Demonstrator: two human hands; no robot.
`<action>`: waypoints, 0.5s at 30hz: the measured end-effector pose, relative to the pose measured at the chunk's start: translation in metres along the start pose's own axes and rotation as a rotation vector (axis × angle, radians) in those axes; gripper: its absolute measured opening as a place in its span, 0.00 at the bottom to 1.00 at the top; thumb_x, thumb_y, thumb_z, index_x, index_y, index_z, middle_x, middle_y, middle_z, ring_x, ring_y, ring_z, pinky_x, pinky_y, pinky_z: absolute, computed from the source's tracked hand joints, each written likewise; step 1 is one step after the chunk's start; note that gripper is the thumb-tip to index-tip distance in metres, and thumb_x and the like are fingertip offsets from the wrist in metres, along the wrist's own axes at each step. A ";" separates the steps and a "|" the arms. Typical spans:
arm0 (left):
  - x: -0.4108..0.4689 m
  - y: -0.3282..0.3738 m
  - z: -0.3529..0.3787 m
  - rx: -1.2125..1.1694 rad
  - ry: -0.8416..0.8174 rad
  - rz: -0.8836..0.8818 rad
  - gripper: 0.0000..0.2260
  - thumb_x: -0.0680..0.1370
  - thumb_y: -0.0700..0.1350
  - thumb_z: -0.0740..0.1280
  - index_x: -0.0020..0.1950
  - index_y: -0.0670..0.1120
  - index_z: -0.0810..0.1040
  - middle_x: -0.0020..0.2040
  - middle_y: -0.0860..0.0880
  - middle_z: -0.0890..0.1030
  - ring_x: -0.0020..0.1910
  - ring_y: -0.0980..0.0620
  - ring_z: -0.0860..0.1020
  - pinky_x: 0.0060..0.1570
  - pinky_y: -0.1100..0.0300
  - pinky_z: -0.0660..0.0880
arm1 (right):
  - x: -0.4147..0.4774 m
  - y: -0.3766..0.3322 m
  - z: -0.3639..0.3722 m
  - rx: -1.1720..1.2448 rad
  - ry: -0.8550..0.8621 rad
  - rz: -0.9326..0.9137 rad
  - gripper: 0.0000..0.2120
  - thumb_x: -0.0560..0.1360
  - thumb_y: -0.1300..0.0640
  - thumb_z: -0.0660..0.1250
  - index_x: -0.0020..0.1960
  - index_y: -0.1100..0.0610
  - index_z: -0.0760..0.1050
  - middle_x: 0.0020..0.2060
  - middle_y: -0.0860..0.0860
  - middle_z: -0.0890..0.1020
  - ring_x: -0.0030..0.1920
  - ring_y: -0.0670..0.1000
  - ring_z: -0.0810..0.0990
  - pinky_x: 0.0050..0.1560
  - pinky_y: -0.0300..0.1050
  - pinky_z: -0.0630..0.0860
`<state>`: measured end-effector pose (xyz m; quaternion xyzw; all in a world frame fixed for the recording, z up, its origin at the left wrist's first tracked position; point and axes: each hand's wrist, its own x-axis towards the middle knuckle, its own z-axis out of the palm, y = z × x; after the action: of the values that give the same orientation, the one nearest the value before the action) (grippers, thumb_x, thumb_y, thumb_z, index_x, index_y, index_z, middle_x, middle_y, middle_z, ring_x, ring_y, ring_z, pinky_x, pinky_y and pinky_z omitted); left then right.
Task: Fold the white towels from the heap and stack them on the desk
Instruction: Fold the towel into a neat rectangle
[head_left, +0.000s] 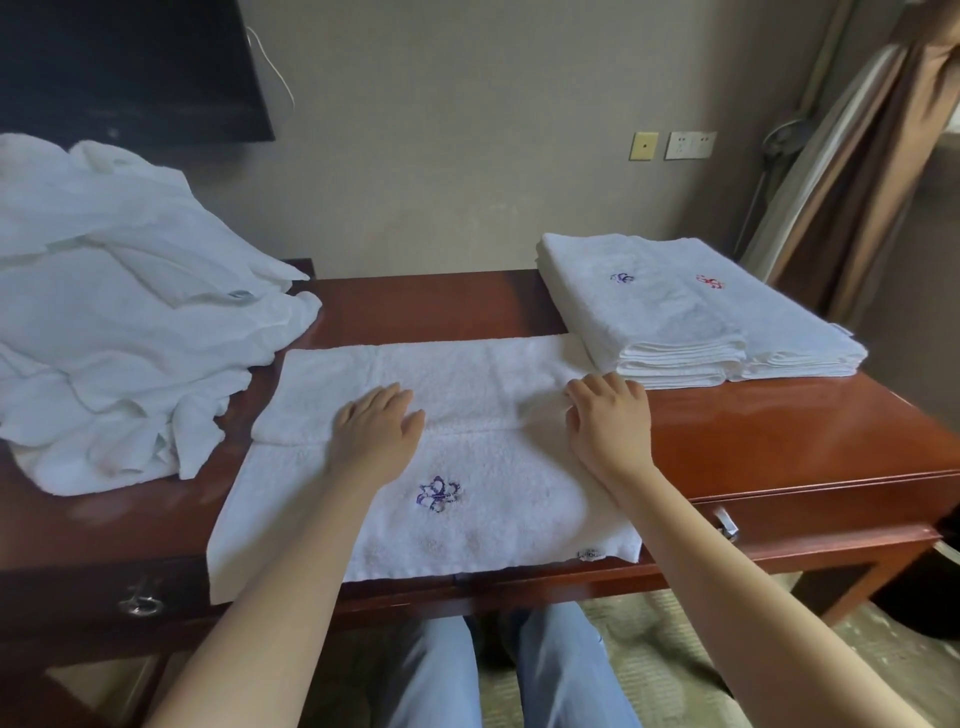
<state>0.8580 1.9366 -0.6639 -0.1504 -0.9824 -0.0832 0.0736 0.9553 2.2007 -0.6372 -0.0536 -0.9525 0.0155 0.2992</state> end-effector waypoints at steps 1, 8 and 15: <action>0.000 0.000 0.000 -0.004 0.003 0.002 0.24 0.82 0.57 0.46 0.77 0.53 0.58 0.78 0.55 0.56 0.77 0.55 0.53 0.74 0.52 0.49 | 0.000 0.001 0.001 -0.004 -0.030 -0.006 0.05 0.66 0.65 0.67 0.41 0.60 0.79 0.35 0.53 0.79 0.38 0.59 0.76 0.39 0.47 0.68; 0.000 0.004 -0.006 -0.018 -0.011 -0.013 0.22 0.82 0.55 0.48 0.76 0.52 0.60 0.77 0.53 0.59 0.75 0.53 0.57 0.73 0.51 0.53 | 0.000 -0.003 -0.004 0.116 -0.079 -0.025 0.10 0.70 0.56 0.64 0.46 0.58 0.81 0.39 0.52 0.80 0.41 0.56 0.75 0.40 0.46 0.69; 0.039 0.029 -0.030 -0.202 0.167 0.001 0.15 0.80 0.43 0.57 0.65 0.46 0.74 0.69 0.49 0.69 0.70 0.50 0.63 0.66 0.54 0.62 | 0.052 -0.054 0.012 0.413 -0.207 -0.089 0.18 0.80 0.57 0.59 0.68 0.59 0.71 0.63 0.55 0.75 0.62 0.57 0.73 0.55 0.50 0.72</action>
<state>0.8340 1.9696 -0.6237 -0.1500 -0.9594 -0.1940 0.1396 0.9008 2.1526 -0.6139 0.0525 -0.9562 0.2023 0.2049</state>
